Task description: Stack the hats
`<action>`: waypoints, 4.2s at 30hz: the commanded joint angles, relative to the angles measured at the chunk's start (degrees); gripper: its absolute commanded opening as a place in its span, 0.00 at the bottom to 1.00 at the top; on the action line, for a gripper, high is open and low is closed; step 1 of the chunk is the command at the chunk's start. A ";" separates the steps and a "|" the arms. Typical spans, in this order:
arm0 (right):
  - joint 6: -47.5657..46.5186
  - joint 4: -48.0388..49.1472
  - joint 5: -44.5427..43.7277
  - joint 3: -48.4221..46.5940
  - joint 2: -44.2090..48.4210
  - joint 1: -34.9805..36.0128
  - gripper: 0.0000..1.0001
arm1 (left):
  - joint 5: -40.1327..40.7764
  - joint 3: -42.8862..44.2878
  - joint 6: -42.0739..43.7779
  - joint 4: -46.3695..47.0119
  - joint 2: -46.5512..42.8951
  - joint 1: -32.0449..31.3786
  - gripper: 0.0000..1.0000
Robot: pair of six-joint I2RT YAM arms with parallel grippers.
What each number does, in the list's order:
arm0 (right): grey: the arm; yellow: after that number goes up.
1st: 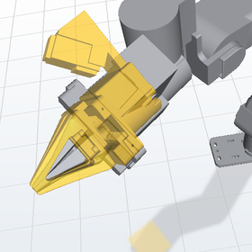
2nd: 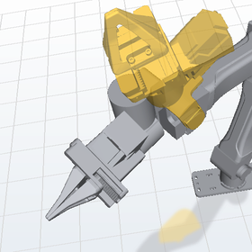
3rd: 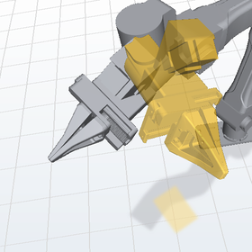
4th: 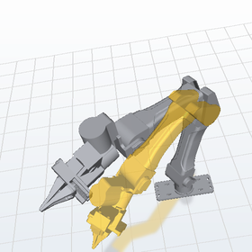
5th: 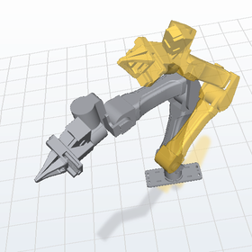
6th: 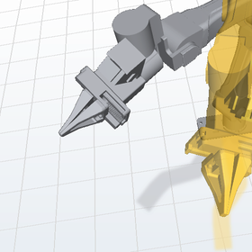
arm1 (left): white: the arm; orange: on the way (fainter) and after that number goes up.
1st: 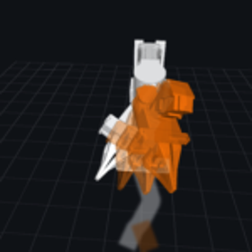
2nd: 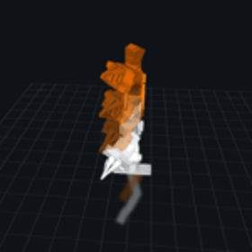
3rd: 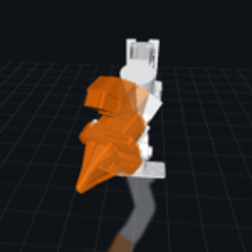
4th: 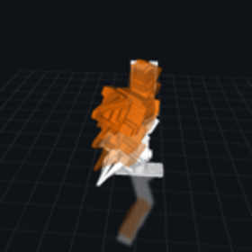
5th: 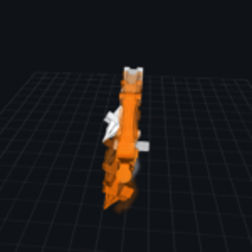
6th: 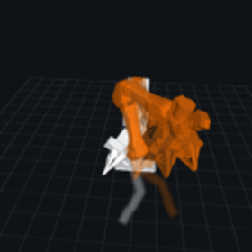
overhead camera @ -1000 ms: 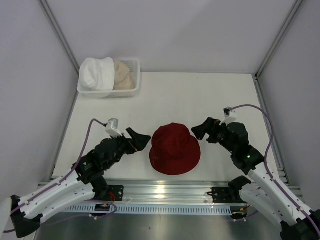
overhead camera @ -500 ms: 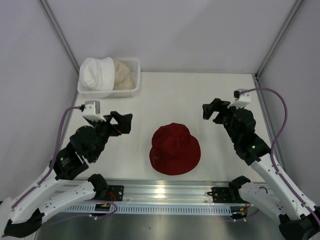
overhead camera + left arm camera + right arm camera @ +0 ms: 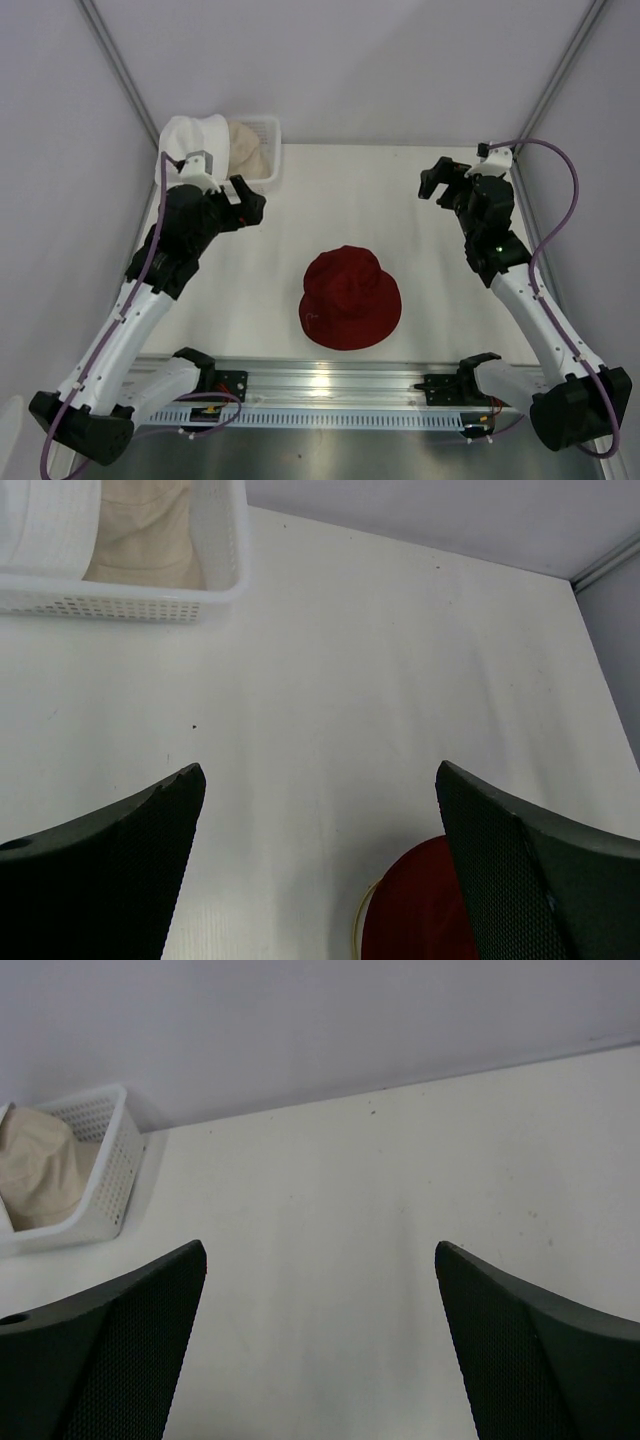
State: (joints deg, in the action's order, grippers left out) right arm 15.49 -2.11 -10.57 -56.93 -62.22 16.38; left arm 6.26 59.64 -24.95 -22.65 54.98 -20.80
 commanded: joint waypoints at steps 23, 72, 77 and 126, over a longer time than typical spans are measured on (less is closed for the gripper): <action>-0.46 13.17 15.21 6.47 -0.27 -3.37 0.99 | -2.83 -0.31 6.67 -1.16 -9.54 0.85 1.00; -2.48 20.39 19.45 6.74 -5.02 -3.46 0.99 | 9.21 21.83 2.26 14.56 35.00 22.38 0.94; -2.83 20.39 19.62 6.57 -5.28 -3.46 0.99 | 5.18 24.73 7.55 20.36 43.01 24.66 0.88; 4.03 6.15 4.42 9.99 9.56 -9.44 0.99 | -17.88 20.88 26.34 2.36 11.12 -18.02 0.01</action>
State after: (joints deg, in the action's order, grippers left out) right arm 18.50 5.13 -3.70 -48.53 -55.72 7.64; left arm -13.10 84.14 -1.41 -16.19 68.14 -33.54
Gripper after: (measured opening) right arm 0.993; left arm 0.019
